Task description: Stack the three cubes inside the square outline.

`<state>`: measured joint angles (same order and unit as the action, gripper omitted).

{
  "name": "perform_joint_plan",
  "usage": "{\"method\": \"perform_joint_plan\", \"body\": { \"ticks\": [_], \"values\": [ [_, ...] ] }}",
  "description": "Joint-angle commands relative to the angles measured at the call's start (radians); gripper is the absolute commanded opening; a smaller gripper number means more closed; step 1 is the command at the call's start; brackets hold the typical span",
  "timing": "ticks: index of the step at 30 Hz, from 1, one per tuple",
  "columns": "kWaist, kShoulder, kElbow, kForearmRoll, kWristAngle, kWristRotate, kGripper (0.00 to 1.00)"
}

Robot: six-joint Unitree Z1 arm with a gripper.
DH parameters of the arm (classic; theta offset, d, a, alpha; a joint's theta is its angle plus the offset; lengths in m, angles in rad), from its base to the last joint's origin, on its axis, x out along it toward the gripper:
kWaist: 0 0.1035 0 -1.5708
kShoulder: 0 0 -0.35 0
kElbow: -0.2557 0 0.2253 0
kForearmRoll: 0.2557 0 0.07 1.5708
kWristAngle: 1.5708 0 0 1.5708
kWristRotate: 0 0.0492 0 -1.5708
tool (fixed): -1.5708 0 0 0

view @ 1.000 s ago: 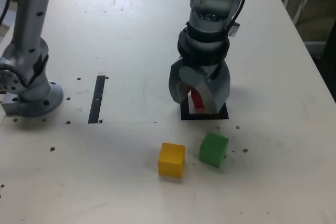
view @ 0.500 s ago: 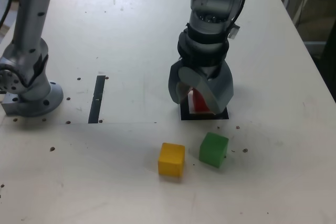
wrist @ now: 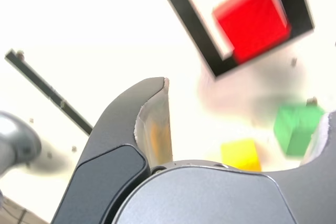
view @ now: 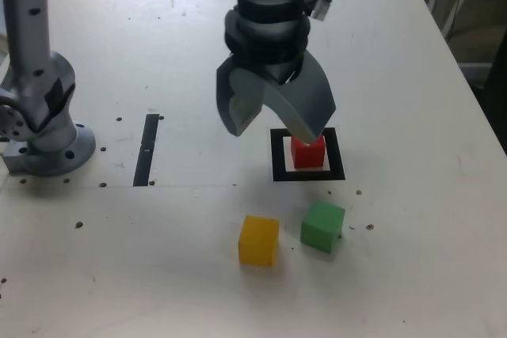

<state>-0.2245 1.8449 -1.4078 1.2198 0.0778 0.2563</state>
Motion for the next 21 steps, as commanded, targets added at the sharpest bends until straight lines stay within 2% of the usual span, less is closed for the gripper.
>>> {"method": "perform_joint_plan", "body": {
  "ticks": [1,5,12,21],
  "values": [
    [-0.044,-0.007,-0.001,0.009,-0.012,-0.091,0.99],
    [-0.12,-0.022,0.001,0.013,-0.041,-0.264,0.98],
    [-0.215,-0.038,0.028,0.065,-0.101,-0.583,0.93],
    [-0.332,-0.007,-0.003,0.051,-0.114,-0.811,0.93]
  ]
}}
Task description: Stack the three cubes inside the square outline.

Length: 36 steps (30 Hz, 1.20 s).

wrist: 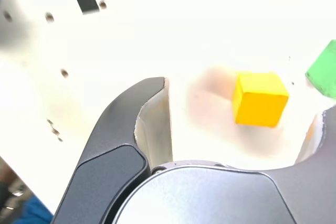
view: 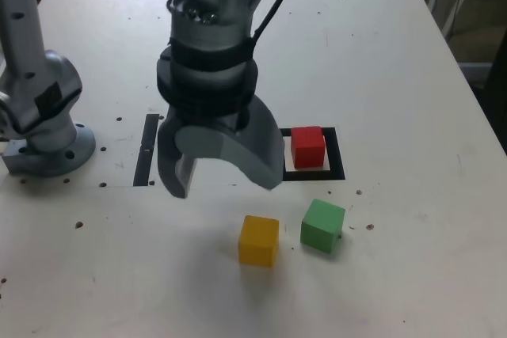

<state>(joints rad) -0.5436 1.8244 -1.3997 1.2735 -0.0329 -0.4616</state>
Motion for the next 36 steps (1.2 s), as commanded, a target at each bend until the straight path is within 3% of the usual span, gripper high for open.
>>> {"method": "perform_joint_plan", "body": {
  "ticks": [1,9,23,36],
  "values": [
    [-0.033,0.024,-0.023,-0.004,-0.006,-0.114,0.93],
    [-0.095,0.055,-0.054,0.0,-0.006,-0.169,0.91],
    [-0.149,0.193,-0.061,-0.071,-0.028,-0.109,0.91],
    [-0.149,0.216,-0.042,-0.122,-0.014,-0.052,0.91]
  ]
}}
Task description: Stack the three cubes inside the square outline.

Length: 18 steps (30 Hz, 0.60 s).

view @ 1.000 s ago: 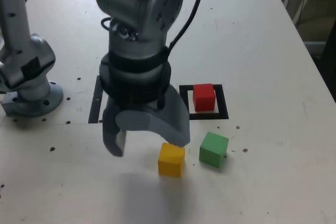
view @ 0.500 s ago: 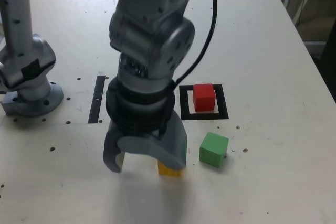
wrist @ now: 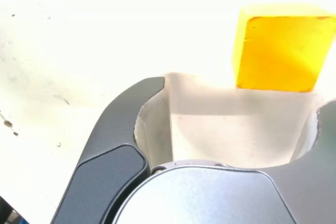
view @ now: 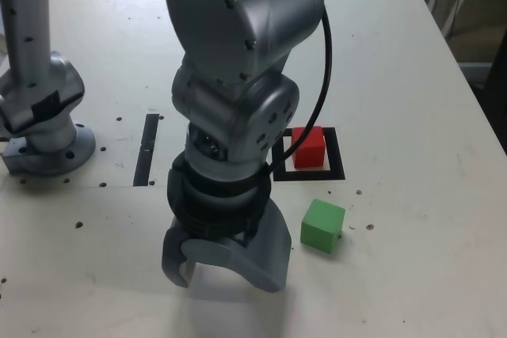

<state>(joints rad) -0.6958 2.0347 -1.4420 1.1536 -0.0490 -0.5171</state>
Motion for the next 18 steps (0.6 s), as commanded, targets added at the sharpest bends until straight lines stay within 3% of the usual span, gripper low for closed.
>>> {"method": "perform_joint_plan", "body": {
  "ticks": [1,18],
  "values": [
    [0.007,0.007,0.001,-0.002,0.004,0.008,0.91],
    [0.1,0.044,0.01,-0.009,0.008,0.1,0.91]
  ]
}}
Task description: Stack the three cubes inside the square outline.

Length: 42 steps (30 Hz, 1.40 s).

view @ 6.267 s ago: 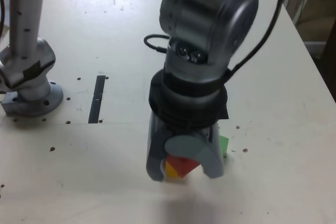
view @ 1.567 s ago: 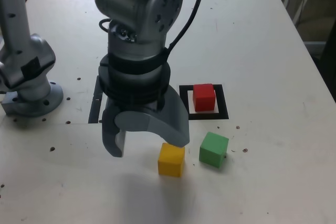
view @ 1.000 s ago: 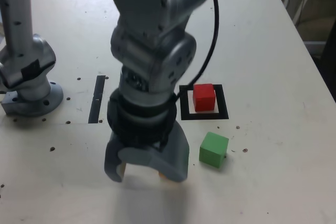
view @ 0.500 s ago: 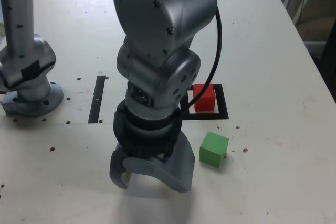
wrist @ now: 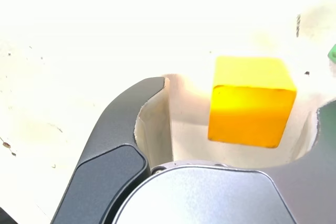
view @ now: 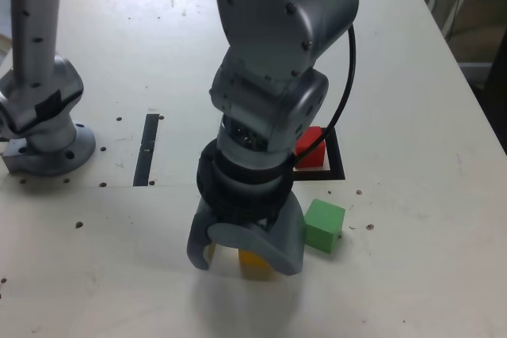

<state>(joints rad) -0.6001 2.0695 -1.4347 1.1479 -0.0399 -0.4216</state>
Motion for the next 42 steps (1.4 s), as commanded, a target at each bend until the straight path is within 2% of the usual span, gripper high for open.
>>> {"method": "perform_joint_plan", "body": {
  "ticks": [1,10,15,20,25,30,42],
  "values": [
    [0.005,0.012,0.003,-0.004,-0.001,0.007,0.91],
    [0.015,0.017,0.011,-0.008,0.0,0.026,0.88],
    [0.036,0.015,0.019,-0.011,-0.004,0.057,0.78],
    [0.05,0.018,0.03,-0.055,-0.016,0.089,0.66],
    [0.052,0.023,0.032,-0.083,-0.021,0.109,0.62],
    [0.057,0.026,0.031,-0.081,-0.004,0.115,0.55],
    [0.059,0.024,0.03,-0.075,0.015,0.126,0.55]
  ]
}}
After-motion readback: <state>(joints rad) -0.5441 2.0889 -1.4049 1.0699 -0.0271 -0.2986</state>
